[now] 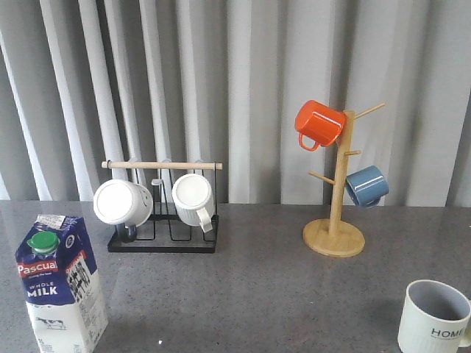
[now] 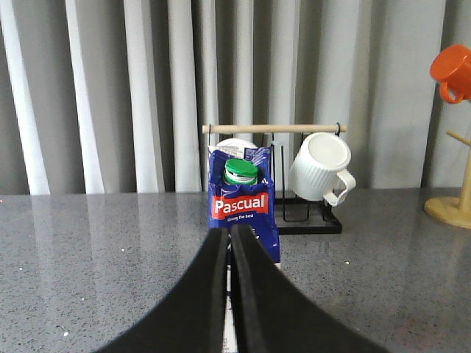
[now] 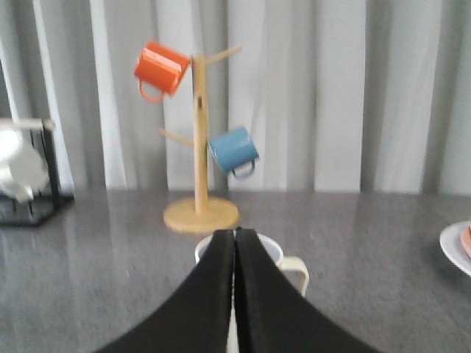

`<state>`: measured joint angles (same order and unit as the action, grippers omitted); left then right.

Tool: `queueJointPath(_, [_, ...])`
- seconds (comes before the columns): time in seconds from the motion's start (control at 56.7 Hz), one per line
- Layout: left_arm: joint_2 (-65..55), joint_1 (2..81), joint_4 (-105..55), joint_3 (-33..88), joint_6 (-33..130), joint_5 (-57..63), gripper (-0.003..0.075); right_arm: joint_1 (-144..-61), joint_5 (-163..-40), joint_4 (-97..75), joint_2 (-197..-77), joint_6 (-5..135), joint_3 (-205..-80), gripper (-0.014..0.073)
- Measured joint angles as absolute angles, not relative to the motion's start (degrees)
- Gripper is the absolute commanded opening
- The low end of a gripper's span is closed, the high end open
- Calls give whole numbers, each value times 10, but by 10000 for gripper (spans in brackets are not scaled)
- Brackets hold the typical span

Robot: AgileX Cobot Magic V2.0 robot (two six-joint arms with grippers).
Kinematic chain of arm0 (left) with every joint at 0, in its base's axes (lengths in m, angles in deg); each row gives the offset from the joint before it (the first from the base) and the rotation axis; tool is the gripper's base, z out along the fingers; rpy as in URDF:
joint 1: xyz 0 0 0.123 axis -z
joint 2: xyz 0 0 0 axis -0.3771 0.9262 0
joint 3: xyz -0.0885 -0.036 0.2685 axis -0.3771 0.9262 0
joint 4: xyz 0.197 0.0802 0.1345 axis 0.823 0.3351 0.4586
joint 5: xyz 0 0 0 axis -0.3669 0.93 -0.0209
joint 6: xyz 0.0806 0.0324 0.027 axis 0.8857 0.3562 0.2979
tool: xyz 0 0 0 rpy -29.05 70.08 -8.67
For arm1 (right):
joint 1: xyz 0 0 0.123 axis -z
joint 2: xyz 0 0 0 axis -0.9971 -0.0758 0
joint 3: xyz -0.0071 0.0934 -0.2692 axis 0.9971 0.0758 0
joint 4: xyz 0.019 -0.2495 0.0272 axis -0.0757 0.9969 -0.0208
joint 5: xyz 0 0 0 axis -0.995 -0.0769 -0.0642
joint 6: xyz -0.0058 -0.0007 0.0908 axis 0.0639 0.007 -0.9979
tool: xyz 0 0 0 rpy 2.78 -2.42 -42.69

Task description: Place milk next to cup

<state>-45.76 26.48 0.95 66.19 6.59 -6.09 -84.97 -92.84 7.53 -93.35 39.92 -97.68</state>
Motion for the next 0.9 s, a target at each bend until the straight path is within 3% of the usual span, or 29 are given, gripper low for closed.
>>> queueJointPath(0.123, [-376, 265, 9, 614, 65, -62, -6, -850, -994, 78, -1057, 417, -1026, -9])
queueJointPath(0.282, [-339, 266, 9, 603, 65, -86, -6, -850, -974, 85, -1138, 421, -1044, -9])
queueJointPath(0.899, [-336, 283, 9, 602, 65, -90, -6, -850, -929, 67, -1170, 413, -1044, -4])
